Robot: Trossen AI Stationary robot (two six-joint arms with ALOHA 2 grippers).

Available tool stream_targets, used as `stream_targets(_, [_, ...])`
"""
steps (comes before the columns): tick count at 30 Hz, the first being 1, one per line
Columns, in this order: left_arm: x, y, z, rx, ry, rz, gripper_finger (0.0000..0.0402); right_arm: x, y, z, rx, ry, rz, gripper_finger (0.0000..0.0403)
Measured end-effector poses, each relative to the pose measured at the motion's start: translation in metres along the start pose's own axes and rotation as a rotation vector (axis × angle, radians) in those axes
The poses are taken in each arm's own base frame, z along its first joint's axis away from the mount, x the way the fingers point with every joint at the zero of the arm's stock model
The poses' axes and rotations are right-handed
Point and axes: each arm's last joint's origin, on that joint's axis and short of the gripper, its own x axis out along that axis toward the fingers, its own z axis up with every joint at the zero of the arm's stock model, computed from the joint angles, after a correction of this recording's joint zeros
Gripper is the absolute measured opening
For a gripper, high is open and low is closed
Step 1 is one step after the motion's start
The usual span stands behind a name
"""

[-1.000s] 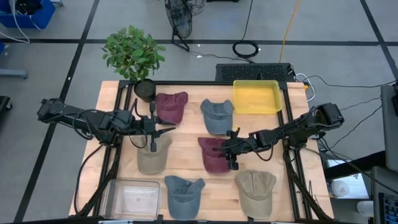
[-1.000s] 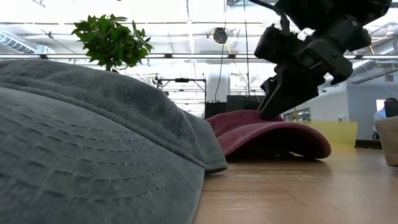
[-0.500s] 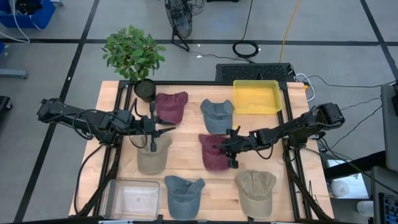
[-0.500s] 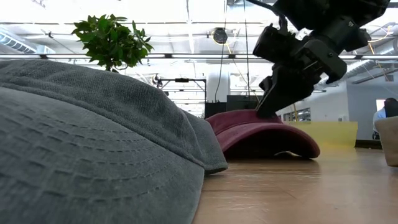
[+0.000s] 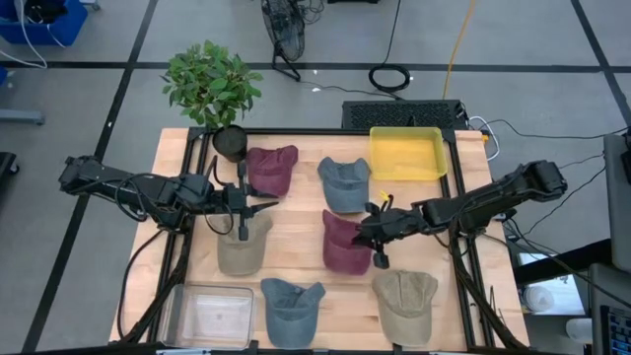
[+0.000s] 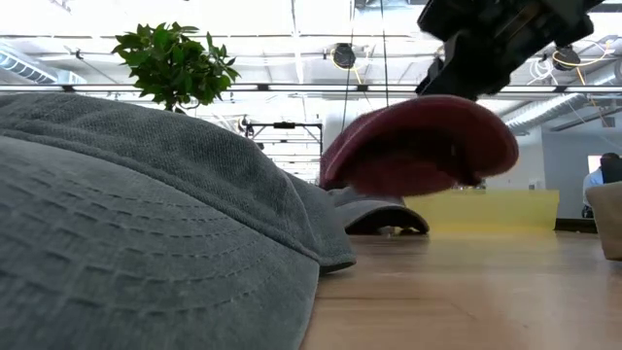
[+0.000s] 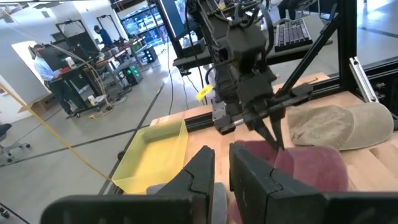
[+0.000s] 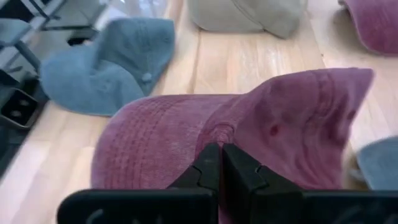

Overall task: Pick & Place hat
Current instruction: Put the bottom red cap into the yellow bin

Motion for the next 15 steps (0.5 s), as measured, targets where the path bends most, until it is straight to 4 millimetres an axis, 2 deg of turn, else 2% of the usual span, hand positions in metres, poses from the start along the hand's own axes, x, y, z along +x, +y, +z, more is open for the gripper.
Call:
stream_targets(7, [0.0,0.0,0.0,-0.001,0.002,0.0,0.0056,-0.023,0.006,0.006,-0.071,-0.045,-0.042,0.0001])
stream_targets(15, [0.0,0.0,0.0,0.0,0.002,0.0,0.0056,-0.062,-0.021,0.0,-0.046,0.03,-0.314,0.0001])
